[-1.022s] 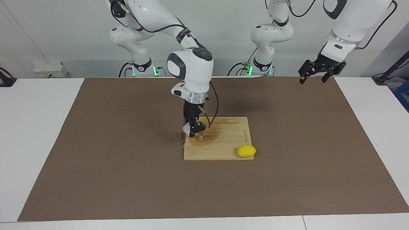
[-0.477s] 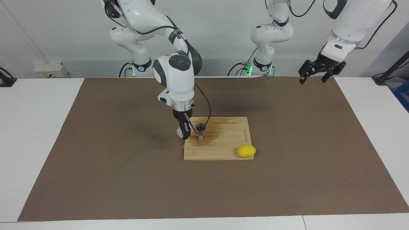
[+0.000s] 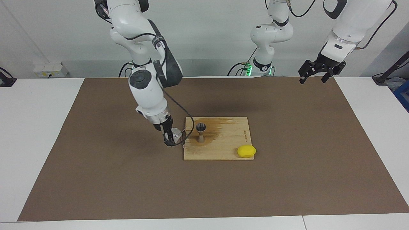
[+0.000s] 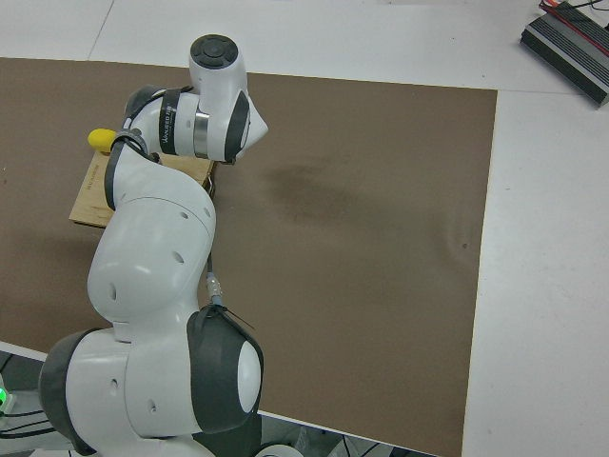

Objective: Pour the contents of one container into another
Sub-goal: 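Carry the clear glass with the right gripper back to its spot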

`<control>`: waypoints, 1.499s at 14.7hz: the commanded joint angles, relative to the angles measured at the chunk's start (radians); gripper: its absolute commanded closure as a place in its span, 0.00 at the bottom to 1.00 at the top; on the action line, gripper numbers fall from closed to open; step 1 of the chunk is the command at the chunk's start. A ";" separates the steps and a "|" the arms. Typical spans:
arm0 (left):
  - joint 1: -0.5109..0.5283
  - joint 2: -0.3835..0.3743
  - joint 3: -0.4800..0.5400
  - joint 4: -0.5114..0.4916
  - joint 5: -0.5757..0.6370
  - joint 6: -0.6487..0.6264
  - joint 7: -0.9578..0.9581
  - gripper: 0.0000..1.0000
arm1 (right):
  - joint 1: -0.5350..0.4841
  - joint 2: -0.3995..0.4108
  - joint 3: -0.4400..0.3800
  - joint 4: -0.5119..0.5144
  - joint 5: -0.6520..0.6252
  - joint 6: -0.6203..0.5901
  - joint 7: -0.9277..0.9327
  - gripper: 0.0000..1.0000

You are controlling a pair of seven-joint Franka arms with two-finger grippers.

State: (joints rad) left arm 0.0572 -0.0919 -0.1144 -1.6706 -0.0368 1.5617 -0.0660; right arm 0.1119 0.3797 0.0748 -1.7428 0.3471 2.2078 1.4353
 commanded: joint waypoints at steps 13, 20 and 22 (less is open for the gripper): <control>0.012 -0.014 -0.007 -0.009 -0.011 -0.009 -0.002 0.00 | -0.305 0.013 0.014 -0.198 0.432 -0.039 -0.592 0.87; 0.009 -0.014 -0.008 -0.009 -0.011 -0.005 -0.003 0.00 | -0.305 0.005 0.011 -0.245 0.470 -0.020 -0.590 0.59; 0.001 -0.014 -0.008 -0.009 -0.011 -0.006 -0.001 0.00 | -0.305 0.002 0.011 -0.253 0.469 -0.017 -0.592 0.47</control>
State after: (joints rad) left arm 0.0572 -0.0919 -0.1180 -1.6706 -0.0369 1.5617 -0.0660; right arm -0.1785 0.4008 0.0757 -1.9677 0.7848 2.1791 0.8734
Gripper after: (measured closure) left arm 0.000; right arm 0.489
